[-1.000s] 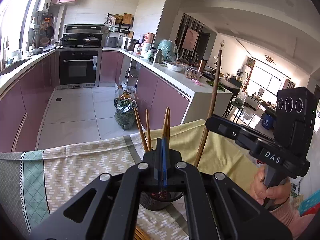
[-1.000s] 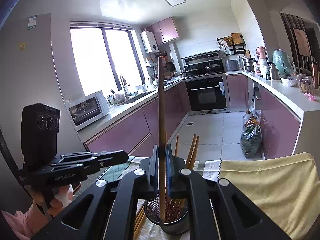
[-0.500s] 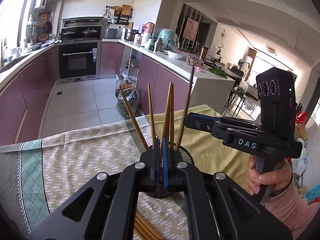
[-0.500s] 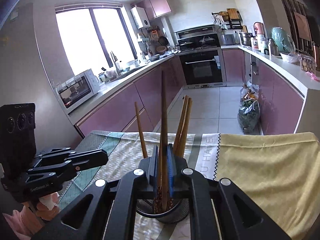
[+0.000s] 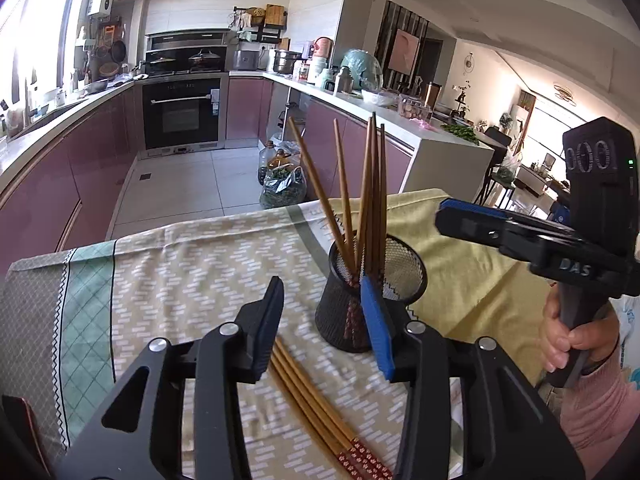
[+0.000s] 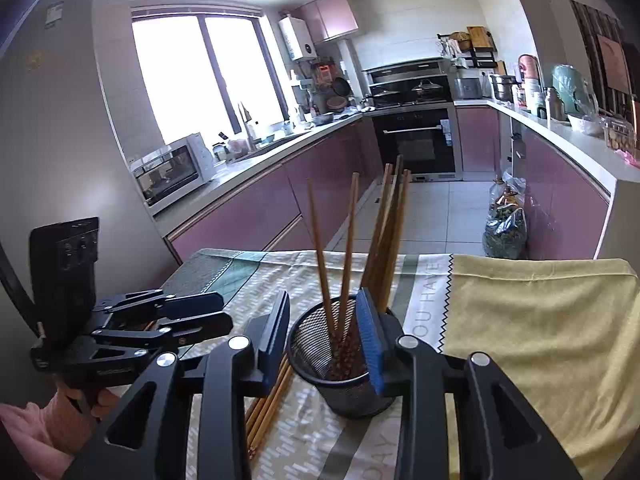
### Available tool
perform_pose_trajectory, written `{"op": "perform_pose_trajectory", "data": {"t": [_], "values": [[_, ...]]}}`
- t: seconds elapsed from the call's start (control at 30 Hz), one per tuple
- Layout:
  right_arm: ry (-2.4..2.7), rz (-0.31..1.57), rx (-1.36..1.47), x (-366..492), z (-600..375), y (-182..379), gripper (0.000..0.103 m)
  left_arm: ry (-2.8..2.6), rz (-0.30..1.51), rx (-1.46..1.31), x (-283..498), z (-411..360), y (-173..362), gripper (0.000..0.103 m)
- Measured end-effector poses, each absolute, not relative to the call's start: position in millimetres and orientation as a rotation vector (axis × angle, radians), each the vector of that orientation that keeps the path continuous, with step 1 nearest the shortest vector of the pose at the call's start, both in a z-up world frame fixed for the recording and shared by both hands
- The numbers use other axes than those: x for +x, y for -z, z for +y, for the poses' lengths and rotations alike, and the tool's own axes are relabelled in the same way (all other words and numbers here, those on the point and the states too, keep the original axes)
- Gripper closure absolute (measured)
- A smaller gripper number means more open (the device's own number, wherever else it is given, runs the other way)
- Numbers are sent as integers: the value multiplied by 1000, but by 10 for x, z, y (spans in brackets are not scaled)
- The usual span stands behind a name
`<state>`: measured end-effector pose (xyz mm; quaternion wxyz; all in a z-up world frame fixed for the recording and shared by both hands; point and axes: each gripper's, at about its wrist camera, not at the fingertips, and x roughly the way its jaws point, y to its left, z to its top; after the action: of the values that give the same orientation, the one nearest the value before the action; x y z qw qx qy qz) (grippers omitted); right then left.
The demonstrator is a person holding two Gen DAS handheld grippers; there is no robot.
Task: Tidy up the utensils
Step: 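Withdraw both open tools from the cup back to the chopstick row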
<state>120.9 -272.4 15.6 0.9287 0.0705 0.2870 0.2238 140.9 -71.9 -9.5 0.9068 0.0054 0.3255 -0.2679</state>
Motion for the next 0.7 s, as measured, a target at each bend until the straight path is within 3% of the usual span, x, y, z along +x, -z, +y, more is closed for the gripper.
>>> {"op": "perform_pose_trajectory", "data": {"t": [0.13, 0.7], "values": [[-520, 611, 104, 1009, -2526, -64, 62, 522, 721, 19, 1328, -581, 304, 58], [-510, 885, 116, 975, -2116, 877, 61, 458, 910, 48, 1125, -482, 1120, 57]]}}
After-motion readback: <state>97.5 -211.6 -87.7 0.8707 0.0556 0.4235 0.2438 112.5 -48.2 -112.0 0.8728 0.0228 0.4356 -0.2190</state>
